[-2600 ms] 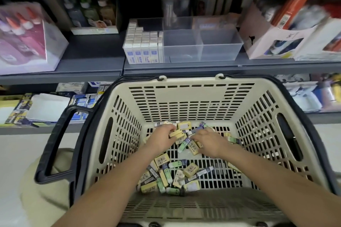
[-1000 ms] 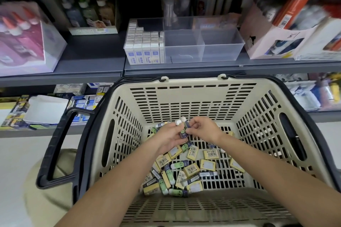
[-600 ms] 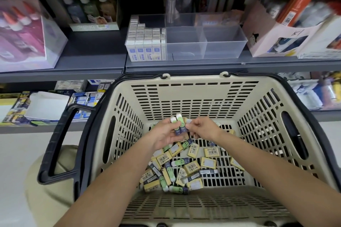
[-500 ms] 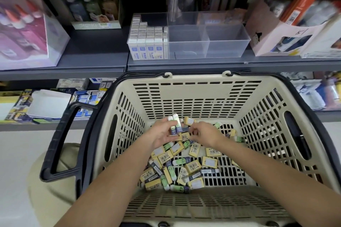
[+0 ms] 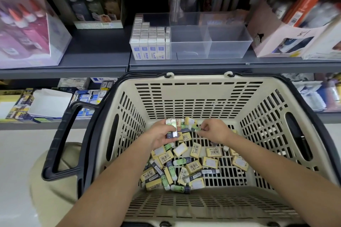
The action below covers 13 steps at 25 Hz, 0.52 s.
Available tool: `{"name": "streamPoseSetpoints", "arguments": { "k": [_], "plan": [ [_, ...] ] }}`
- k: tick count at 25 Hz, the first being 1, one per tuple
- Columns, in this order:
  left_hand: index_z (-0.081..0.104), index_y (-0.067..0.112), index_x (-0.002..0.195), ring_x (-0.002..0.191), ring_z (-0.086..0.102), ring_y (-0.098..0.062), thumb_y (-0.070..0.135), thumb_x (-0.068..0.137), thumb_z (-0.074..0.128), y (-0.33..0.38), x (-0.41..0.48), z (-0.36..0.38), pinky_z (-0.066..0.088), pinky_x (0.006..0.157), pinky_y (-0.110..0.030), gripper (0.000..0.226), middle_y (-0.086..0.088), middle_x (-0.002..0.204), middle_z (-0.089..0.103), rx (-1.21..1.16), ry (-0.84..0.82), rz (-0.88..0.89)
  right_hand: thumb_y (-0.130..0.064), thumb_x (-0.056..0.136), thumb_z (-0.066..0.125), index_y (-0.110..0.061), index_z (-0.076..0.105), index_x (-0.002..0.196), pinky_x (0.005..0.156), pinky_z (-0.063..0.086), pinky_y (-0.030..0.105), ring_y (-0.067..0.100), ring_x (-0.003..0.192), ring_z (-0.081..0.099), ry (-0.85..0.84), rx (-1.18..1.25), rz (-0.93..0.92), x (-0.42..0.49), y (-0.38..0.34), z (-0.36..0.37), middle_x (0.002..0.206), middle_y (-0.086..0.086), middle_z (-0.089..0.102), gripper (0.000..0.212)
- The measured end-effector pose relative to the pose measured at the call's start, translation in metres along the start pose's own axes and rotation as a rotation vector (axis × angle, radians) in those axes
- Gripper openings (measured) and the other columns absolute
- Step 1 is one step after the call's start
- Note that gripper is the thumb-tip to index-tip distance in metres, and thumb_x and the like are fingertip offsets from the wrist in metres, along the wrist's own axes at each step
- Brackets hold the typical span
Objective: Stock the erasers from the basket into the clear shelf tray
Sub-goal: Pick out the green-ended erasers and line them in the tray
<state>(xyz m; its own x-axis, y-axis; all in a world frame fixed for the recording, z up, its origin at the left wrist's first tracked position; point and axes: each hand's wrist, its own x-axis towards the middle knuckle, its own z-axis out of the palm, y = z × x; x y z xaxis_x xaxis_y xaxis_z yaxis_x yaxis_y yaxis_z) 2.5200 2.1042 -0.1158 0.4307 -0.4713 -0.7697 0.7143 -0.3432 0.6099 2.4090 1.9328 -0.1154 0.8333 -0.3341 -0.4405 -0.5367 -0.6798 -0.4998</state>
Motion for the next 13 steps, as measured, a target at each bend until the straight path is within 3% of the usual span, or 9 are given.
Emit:
{"name": "streamPoseSetpoints", "arguments": {
  "k": [2, 5, 8, 11, 13],
  "plan": [
    [0.057, 0.007, 0.109, 0.101, 0.064, -0.026, -0.002, 0.084, 0.063, 0.000, -0.003, 0.003, 0.055, 0.084, -0.035, 0.027, -0.014, 0.110, 0.067, -0.055, -0.071, -0.020, -0.026, 0.083, 0.067, -0.014, 0.057, 0.082, 0.053, 0.039, 0.018, 0.010, 0.063, 0.051, 0.057, 0.202, 0.027, -0.001, -0.008, -0.003, 0.071, -0.002, 0.056, 0.015],
    [0.059, 0.007, 0.109, 0.088, 0.070, -0.020, 0.009, 0.082, 0.069, -0.002, -0.008, 0.013, 0.058, 0.070, -0.031, 0.029, -0.008, 0.098, 0.072, -0.131, -0.197, -0.014, -0.021, 0.077, 0.072, -0.016, 0.061, 0.086, 0.064, 0.051, 0.025, 0.013, 0.073, 0.059, -0.005, 0.346, -0.046, -0.003, -0.030, 0.007, 0.079, -0.001, 0.062, 0.015],
    [0.052, 0.007, 0.119, 0.080, 0.070, -0.018, 0.013, 0.084, 0.068, -0.004, -0.007, 0.016, 0.057, 0.061, -0.029, 0.039, -0.011, 0.101, 0.068, -0.136, -0.135, -0.001, -0.013, 0.077, 0.073, -0.012, 0.063, 0.094, 0.067, 0.052, 0.026, 0.010, 0.071, 0.059, -0.131, 0.428, -0.075, 0.000, -0.030, 0.005, 0.083, 0.002, 0.065, 0.019],
    [0.049, 0.011, 0.121, 0.086, 0.066, -0.022, 0.017, 0.083, 0.070, -0.003, -0.005, 0.010, 0.056, 0.063, -0.033, 0.044, -0.014, 0.113, 0.064, -0.031, -0.076, -0.047, -0.016, 0.082, 0.068, -0.015, 0.061, 0.098, 0.067, 0.046, 0.019, 0.010, 0.079, 0.059, -0.061, 0.227, 0.031, 0.003, 0.003, -0.014, 0.094, 0.000, 0.063, 0.017],
    [0.049, 0.012, 0.119, 0.088, 0.064, -0.023, 0.016, 0.082, 0.071, -0.003, -0.003, 0.009, 0.057, 0.064, -0.035, 0.044, -0.015, 0.116, 0.063, -0.027, -0.064, -0.065, -0.014, 0.084, 0.064, -0.016, 0.059, 0.110, 0.078, 0.050, 0.026, 0.016, 0.093, 0.060, 0.007, -0.035, 0.149, 0.002, 0.034, -0.025, 0.110, 0.001, 0.061, 0.026]
  ]
}}
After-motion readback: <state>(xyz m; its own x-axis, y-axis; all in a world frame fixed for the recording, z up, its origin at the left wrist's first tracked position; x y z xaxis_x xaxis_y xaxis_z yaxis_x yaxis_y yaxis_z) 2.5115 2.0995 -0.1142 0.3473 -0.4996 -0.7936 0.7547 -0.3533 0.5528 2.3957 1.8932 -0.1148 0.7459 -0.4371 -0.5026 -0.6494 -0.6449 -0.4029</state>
